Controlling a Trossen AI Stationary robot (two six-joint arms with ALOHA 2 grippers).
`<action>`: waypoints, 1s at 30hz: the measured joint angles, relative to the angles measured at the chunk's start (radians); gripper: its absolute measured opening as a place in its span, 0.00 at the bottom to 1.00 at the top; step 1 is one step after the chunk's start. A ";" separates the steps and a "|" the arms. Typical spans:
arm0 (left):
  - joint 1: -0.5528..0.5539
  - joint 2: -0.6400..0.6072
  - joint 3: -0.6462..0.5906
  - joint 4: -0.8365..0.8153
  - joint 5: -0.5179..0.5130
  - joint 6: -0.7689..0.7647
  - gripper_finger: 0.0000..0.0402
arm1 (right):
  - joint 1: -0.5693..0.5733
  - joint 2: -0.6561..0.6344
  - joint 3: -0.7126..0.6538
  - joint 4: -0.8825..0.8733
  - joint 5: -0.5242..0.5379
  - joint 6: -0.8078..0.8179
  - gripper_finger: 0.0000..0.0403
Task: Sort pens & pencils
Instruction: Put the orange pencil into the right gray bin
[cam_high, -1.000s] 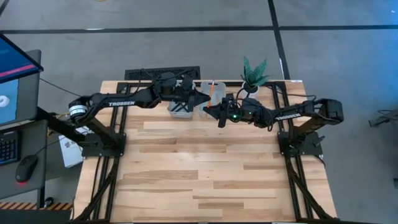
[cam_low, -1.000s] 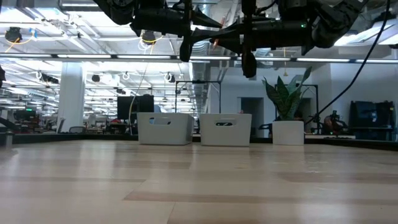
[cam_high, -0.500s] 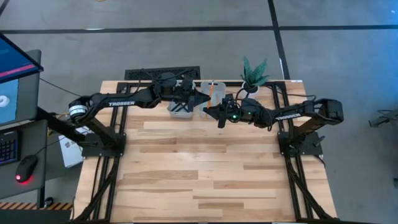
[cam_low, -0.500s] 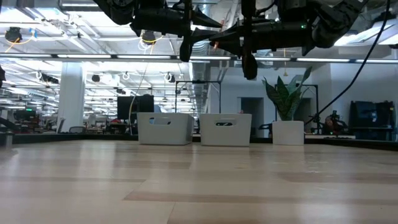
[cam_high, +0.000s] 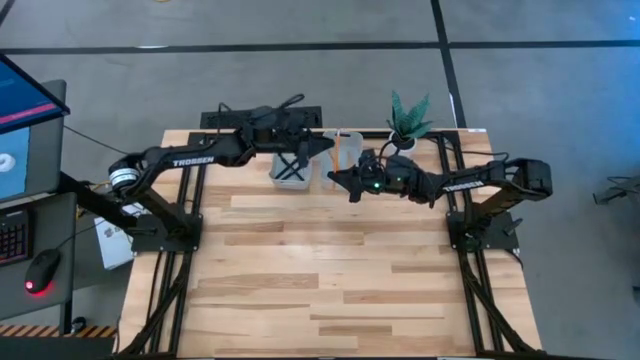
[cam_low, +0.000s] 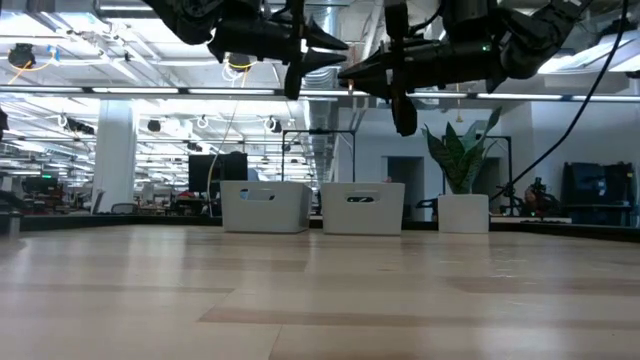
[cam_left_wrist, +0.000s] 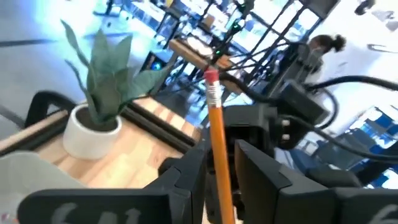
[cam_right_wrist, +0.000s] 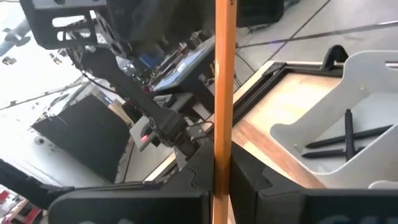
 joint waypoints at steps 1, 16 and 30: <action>0.005 -0.003 0.000 0.005 0.016 0.000 0.18 | -0.005 0.000 0.000 0.003 0.000 0.000 0.12; 0.050 -0.119 0.000 -0.144 0.080 0.058 0.18 | -0.157 0.000 0.000 -0.152 0.004 0.098 0.12; 0.050 -0.132 0.000 -0.238 0.048 0.062 0.18 | -0.261 0.000 0.000 -0.228 0.008 0.302 0.12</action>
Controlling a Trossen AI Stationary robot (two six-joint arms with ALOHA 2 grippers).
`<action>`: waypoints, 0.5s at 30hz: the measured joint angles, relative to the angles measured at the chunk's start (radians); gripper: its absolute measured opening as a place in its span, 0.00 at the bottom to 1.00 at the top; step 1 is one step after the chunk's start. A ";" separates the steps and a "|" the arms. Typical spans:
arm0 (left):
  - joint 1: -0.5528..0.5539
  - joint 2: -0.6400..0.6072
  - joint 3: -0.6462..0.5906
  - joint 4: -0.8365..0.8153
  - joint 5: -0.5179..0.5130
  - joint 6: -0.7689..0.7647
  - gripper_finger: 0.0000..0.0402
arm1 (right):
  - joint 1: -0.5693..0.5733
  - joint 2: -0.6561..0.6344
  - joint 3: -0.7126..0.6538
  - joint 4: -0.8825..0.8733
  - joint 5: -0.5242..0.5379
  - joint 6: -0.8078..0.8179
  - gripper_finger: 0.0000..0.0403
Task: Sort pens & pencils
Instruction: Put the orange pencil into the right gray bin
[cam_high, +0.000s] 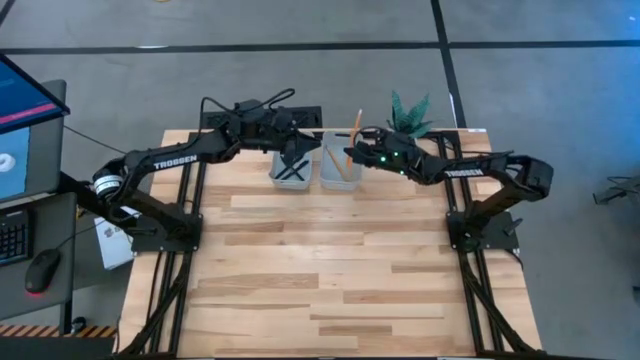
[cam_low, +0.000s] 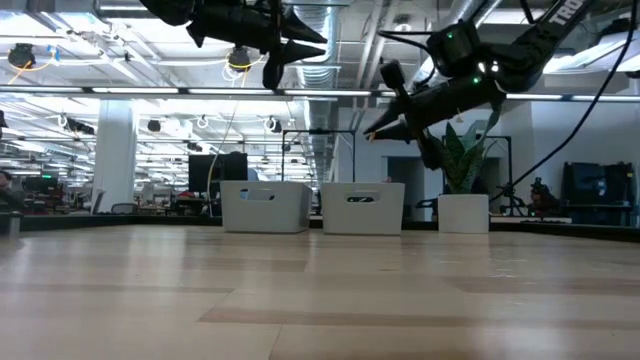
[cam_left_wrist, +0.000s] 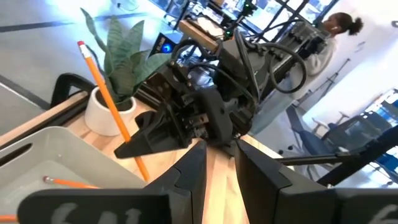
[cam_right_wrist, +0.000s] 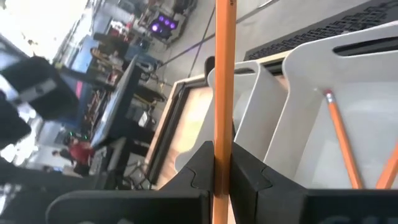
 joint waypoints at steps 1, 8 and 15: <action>0.000 0.000 0.000 -0.003 -0.003 0.000 0.18 | -0.006 0.000 0.000 0.000 0.000 0.014 0.12; -0.003 0.000 0.000 -0.004 -0.005 0.021 0.18 | -0.003 0.017 0.004 0.002 0.021 0.058 0.12; -0.004 0.000 0.000 -0.005 -0.005 0.029 0.18 | 0.002 0.052 0.062 -0.012 0.026 0.016 0.12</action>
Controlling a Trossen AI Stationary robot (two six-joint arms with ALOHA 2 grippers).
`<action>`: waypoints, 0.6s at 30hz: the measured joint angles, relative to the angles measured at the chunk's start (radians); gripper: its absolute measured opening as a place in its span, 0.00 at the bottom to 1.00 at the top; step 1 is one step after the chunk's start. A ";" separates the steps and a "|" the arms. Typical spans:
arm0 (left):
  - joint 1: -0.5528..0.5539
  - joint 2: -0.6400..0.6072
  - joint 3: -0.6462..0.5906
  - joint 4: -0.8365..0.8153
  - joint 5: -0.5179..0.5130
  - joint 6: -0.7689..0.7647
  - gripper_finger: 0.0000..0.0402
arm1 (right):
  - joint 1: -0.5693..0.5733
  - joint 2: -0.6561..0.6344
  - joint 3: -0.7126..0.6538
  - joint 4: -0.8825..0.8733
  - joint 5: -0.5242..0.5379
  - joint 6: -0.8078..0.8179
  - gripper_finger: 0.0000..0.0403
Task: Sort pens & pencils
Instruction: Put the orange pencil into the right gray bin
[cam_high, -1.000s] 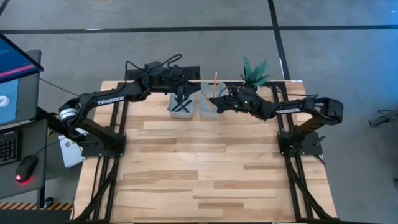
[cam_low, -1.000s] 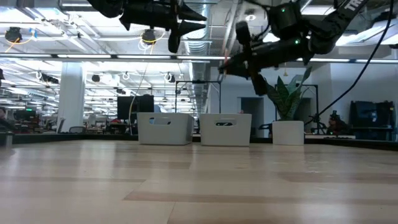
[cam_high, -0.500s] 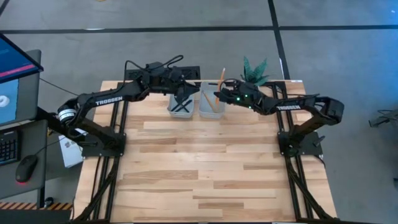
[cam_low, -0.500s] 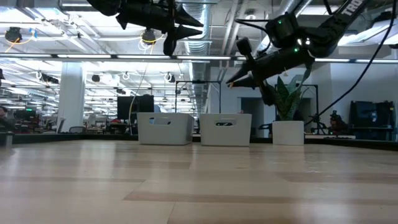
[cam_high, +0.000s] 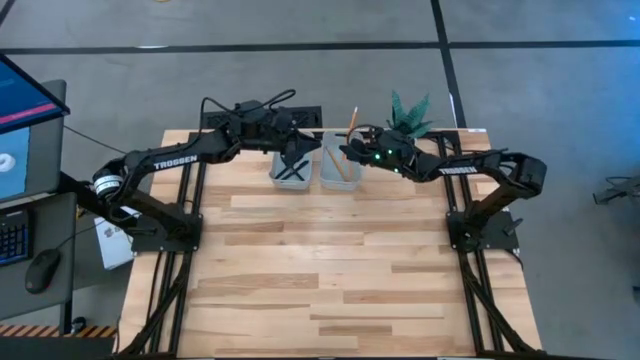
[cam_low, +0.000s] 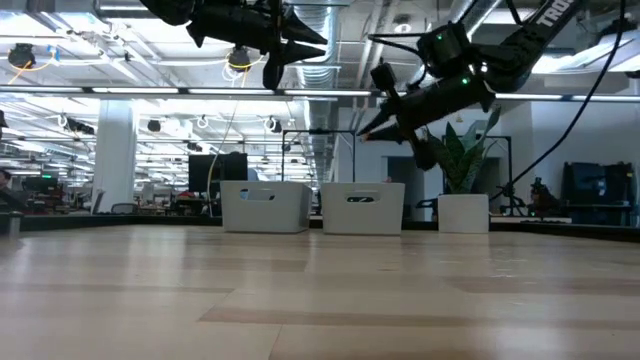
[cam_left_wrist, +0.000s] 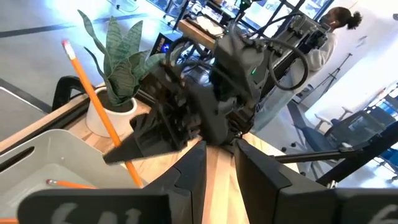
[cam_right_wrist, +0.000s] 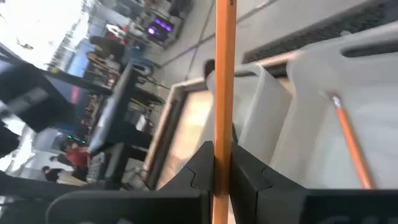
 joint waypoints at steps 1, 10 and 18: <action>0.000 0.000 0.000 0.000 0.000 0.000 0.18 | -0.002 0.003 0.014 0.004 0.000 -0.002 0.12; -0.007 0.000 0.000 -0.018 0.000 0.000 0.18 | 0.013 0.142 0.106 -0.064 -0.035 -0.029 0.12; -0.007 0.000 0.000 -0.066 0.000 0.008 0.18 | 0.034 0.258 0.155 -0.068 -0.056 -0.011 0.12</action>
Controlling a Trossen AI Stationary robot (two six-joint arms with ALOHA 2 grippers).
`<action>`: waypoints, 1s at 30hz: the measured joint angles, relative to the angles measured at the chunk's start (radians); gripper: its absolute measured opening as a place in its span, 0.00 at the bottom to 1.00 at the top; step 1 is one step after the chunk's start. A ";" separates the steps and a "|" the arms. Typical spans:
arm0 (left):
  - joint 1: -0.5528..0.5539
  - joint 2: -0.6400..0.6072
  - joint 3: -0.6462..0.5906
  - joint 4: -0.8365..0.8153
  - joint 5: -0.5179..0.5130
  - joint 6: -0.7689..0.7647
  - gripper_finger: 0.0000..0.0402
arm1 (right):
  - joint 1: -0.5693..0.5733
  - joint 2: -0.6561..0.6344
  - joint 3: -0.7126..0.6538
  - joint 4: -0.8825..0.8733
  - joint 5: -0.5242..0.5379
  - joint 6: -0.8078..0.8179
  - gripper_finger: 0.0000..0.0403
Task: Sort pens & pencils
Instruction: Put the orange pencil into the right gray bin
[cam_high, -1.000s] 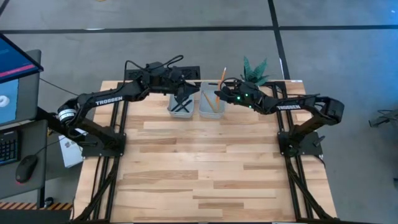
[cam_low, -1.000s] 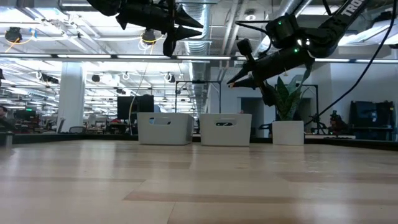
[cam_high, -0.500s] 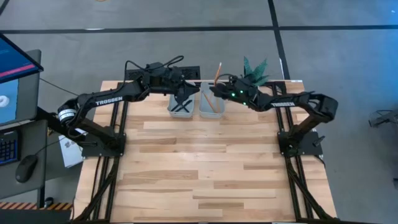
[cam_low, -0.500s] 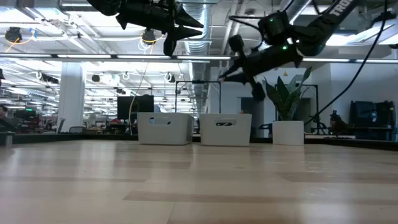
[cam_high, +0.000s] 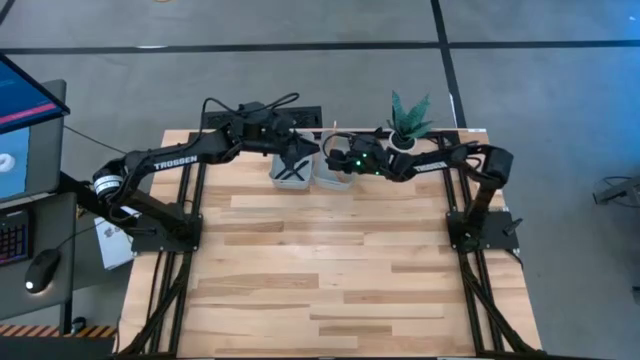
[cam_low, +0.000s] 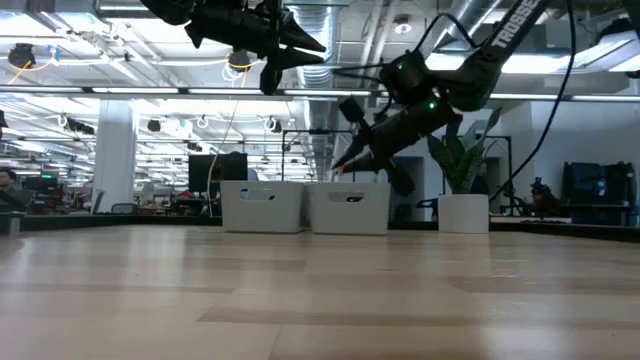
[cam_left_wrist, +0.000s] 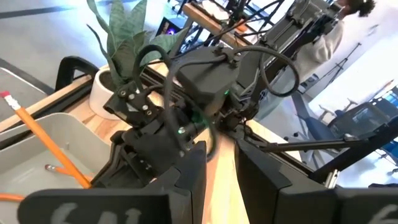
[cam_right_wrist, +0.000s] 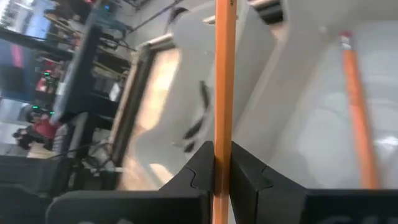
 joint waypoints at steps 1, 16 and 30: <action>0.000 0.000 0.000 -0.003 0.000 0.000 0.18 | 0.000 0.007 0.000 -0.004 0.000 0.000 0.12; 0.000 0.000 0.000 -0.024 0.000 0.026 0.18 | 0.000 0.018 0.003 -0.058 0.001 0.009 0.14; 0.000 0.000 0.000 -0.023 0.000 0.027 0.18 | -0.002 0.018 0.003 -0.105 0.001 0.078 0.14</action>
